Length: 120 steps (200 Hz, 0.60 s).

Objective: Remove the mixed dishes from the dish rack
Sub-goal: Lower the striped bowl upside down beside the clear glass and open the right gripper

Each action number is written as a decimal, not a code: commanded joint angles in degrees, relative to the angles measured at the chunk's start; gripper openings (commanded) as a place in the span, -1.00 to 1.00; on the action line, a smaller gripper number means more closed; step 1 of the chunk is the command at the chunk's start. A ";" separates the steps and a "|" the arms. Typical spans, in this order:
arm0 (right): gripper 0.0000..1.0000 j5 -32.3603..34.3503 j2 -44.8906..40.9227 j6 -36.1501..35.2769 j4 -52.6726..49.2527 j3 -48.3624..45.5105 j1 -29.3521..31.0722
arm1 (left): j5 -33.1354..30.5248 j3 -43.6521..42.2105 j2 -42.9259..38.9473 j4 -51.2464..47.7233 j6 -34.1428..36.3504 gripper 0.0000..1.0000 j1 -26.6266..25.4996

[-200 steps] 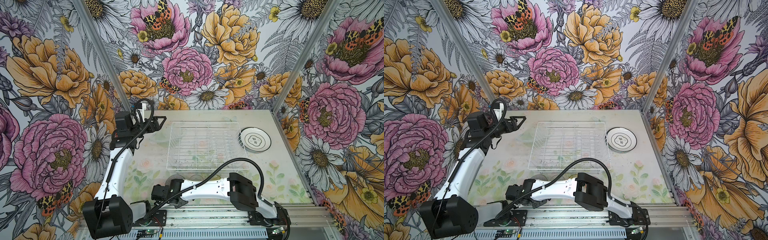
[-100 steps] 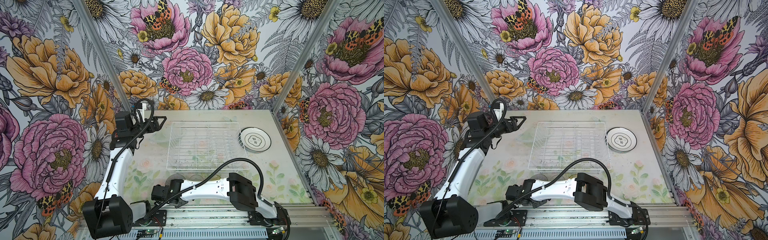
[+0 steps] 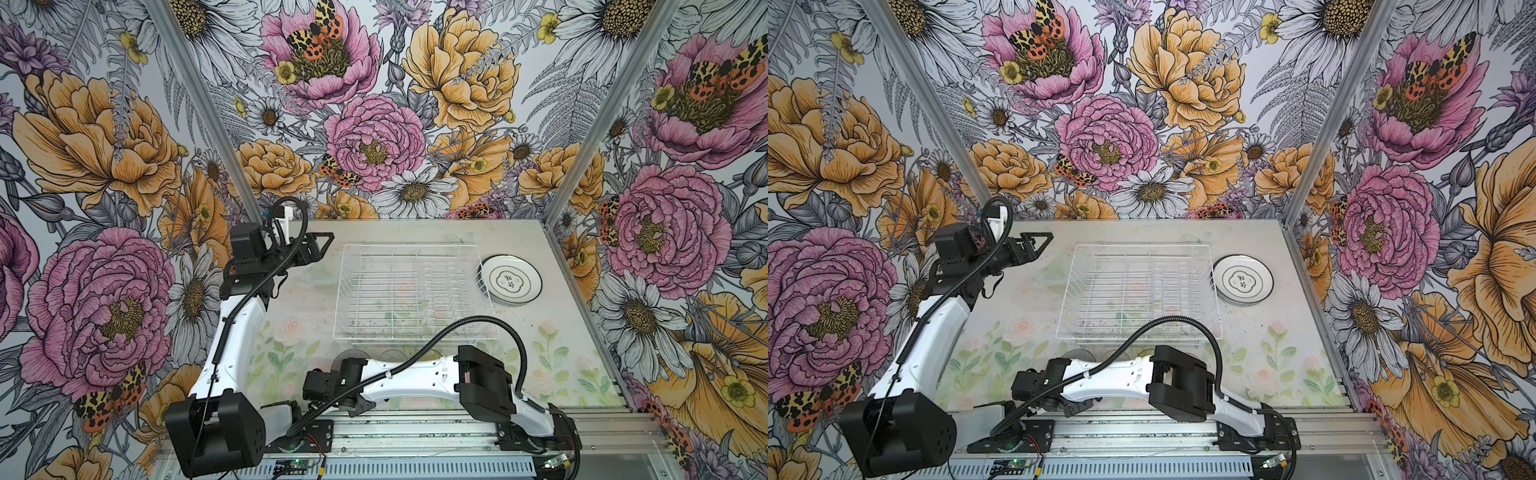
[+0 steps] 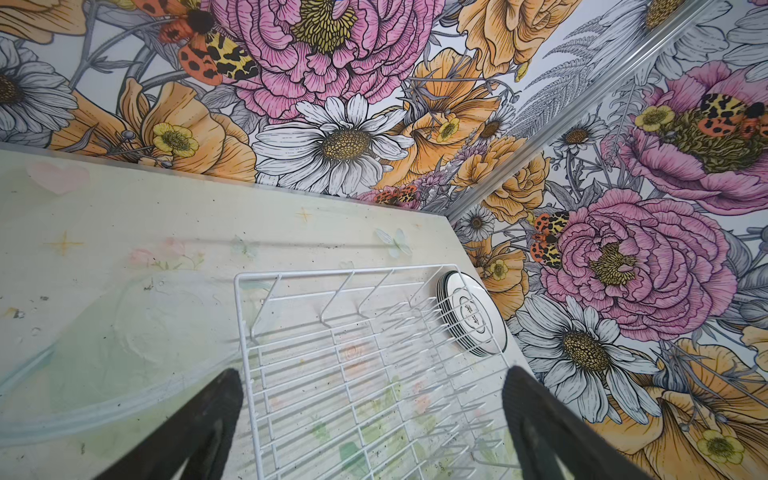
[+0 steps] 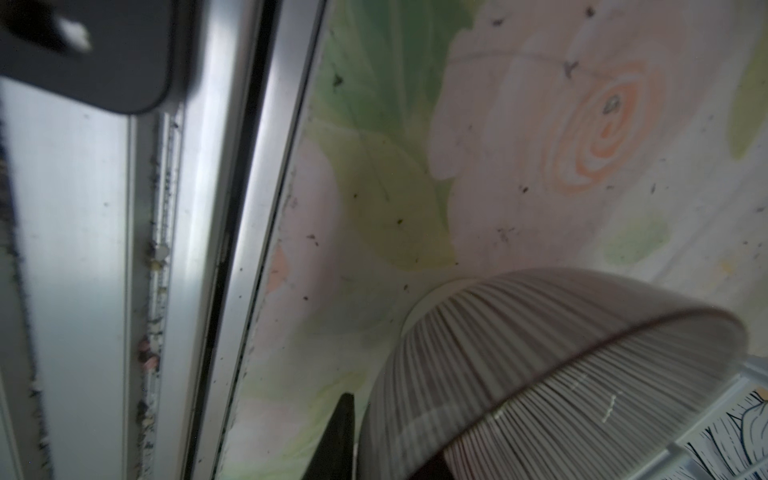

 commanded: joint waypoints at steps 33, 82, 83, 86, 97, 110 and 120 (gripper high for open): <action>-0.37 -0.38 -2.79 1.52 -0.04 -0.23 -0.58 | 1.02 -0.75 0.44 1.22 0.19 0.98 0.56; -0.28 -2.14 -6.04 1.74 0.48 0.48 -0.59 | 0.79 -0.72 1.00 1.27 0.46 0.97 0.54; -0.27 -2.20 -6.09 1.76 0.53 0.50 -0.57 | 0.77 -0.72 1.08 1.27 0.48 0.98 0.51; -0.27 -2.40 -6.39 1.78 0.57 0.58 -0.59 | 0.82 -0.71 1.11 1.27 0.49 0.98 0.49; -0.27 -3.38 -7.24 1.78 0.61 0.93 -0.50 | 0.83 -0.71 1.35 1.25 0.45 0.98 0.49; -0.27 -4.82 -8.34 1.83 0.66 1.27 -0.47 | 0.75 -0.79 1.36 1.18 0.49 0.98 0.49; -0.27 -5.51 -9.19 1.89 0.75 1.39 -0.24 | 0.63 -0.72 1.34 1.10 0.56 0.98 0.38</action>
